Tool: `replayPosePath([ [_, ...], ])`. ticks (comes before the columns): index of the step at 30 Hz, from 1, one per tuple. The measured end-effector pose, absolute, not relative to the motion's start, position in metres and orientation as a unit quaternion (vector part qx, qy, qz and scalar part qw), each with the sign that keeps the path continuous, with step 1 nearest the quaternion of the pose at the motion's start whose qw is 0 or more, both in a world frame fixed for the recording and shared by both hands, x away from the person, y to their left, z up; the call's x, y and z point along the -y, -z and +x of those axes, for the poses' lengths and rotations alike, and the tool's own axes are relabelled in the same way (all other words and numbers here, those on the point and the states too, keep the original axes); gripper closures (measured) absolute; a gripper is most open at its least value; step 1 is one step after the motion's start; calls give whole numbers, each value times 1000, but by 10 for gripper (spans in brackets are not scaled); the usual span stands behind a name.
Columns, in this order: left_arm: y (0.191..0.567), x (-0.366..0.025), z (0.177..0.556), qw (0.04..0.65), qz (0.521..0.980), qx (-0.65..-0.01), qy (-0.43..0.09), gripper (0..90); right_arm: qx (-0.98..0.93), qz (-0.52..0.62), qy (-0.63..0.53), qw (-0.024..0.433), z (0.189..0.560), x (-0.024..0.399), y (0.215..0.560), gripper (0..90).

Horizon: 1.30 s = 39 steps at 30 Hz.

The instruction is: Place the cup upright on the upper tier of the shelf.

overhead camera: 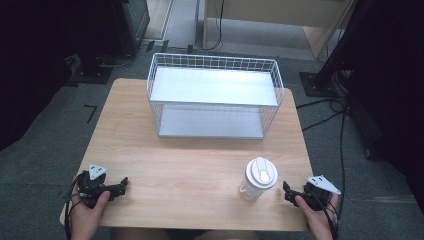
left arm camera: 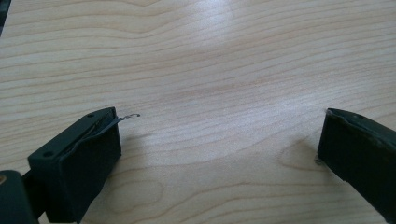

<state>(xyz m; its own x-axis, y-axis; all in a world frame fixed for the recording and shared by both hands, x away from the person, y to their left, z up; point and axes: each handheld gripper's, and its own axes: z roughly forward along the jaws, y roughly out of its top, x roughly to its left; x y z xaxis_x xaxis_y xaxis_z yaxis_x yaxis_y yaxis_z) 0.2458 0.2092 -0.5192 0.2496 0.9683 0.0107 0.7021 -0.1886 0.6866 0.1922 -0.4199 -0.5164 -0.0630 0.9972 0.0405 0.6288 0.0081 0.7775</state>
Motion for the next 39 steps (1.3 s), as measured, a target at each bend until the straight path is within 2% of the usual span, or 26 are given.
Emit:
replayPosePath([
  [18, 519, -209, 246, 289, 736, -568, -230, 0, -721, 560, -330, 240, 184, 393, 520, 7],
  [28, 519, -209, 246, 289, 736, -568, -230, 1, -787, 469, -347, 201, 175, 353, 520, 7],
  [39, 519, -209, 246, 289, 736, -568, -230, 0, -778, 444, -398, 196, 176, 336, 509, 8],
])
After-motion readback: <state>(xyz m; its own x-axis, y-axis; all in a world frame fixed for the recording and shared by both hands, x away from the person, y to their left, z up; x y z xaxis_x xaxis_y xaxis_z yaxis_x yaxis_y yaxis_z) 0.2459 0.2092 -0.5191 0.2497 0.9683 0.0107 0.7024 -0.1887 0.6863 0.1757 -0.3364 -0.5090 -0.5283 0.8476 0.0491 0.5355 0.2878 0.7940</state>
